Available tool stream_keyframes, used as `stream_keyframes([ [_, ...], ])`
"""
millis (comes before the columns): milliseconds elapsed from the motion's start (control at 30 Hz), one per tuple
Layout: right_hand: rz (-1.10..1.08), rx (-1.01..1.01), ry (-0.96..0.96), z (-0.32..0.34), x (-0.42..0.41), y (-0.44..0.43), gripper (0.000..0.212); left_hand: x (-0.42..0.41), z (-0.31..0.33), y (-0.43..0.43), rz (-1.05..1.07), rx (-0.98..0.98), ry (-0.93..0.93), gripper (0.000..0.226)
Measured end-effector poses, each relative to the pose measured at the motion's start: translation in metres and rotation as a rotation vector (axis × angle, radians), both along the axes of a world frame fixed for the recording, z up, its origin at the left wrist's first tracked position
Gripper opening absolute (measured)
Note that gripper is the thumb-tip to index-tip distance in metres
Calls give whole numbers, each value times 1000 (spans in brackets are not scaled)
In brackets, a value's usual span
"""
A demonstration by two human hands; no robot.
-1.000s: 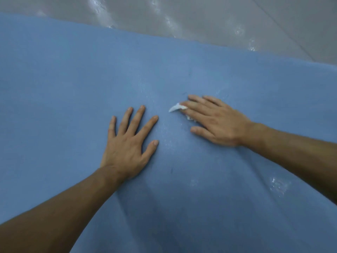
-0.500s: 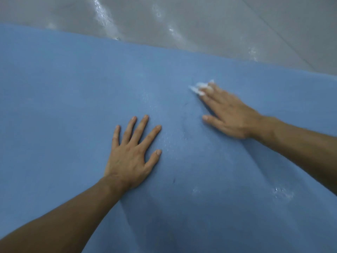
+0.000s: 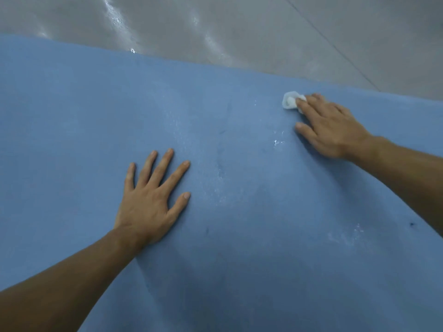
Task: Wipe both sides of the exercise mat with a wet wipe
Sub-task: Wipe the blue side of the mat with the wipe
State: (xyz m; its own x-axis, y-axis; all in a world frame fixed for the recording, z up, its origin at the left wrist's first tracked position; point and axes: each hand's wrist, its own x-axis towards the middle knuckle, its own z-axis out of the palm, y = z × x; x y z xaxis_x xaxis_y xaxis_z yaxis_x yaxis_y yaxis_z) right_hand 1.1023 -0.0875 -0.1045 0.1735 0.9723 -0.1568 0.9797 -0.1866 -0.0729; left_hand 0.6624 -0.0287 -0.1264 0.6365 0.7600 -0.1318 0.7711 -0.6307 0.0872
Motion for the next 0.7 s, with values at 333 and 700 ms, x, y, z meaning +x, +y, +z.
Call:
stream_keyframes([
  [333,312,-48,120,-6,-55,-34,79,0,-1,0,2,7,8,66],
  [700,435,-24,49,-7,-58,-106,72,0,0,1,10,-5,-2,66],
])
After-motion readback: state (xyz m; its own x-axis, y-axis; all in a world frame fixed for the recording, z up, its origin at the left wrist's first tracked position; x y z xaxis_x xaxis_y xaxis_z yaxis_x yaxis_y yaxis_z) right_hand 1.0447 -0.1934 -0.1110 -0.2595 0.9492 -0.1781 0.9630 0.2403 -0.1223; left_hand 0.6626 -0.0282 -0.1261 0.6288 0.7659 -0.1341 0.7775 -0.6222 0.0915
